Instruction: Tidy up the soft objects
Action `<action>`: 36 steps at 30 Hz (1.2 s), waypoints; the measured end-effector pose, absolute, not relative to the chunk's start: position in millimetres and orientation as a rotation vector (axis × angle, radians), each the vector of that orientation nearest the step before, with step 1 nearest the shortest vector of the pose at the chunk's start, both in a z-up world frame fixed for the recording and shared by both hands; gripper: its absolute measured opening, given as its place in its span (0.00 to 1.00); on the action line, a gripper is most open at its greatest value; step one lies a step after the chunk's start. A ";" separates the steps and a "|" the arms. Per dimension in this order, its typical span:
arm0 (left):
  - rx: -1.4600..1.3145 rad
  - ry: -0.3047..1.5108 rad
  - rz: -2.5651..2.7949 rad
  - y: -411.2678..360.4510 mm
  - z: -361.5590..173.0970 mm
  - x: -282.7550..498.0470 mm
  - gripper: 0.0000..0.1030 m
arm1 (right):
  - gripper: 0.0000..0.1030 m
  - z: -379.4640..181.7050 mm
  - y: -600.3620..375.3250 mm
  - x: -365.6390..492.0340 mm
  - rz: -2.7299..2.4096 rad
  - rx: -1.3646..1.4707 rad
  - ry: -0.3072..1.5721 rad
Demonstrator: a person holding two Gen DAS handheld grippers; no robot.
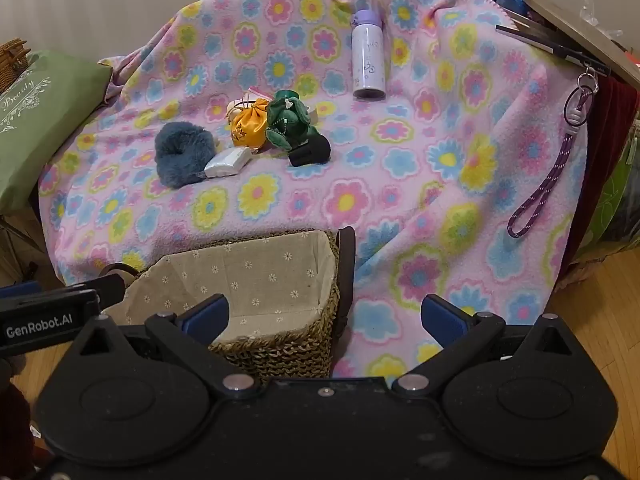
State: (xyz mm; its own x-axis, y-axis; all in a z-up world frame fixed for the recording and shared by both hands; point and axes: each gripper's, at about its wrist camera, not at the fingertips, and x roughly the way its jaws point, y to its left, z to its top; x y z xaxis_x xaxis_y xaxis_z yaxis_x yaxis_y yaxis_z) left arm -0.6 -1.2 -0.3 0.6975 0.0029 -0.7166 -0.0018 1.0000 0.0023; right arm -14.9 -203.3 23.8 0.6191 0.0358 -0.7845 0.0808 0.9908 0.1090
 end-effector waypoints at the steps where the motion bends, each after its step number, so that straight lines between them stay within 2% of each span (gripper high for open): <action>1: 0.003 0.799 0.005 -2.0 -0.4 -1.0 0.97 | 1.00 23.6 -203.4 -14.9 -0.024 0.142 0.903; 36: -0.004 0.819 -0.003 0.5 -4.3 -0.4 0.97 | 1.00 21.6 -202.8 -14.0 -0.024 0.146 0.914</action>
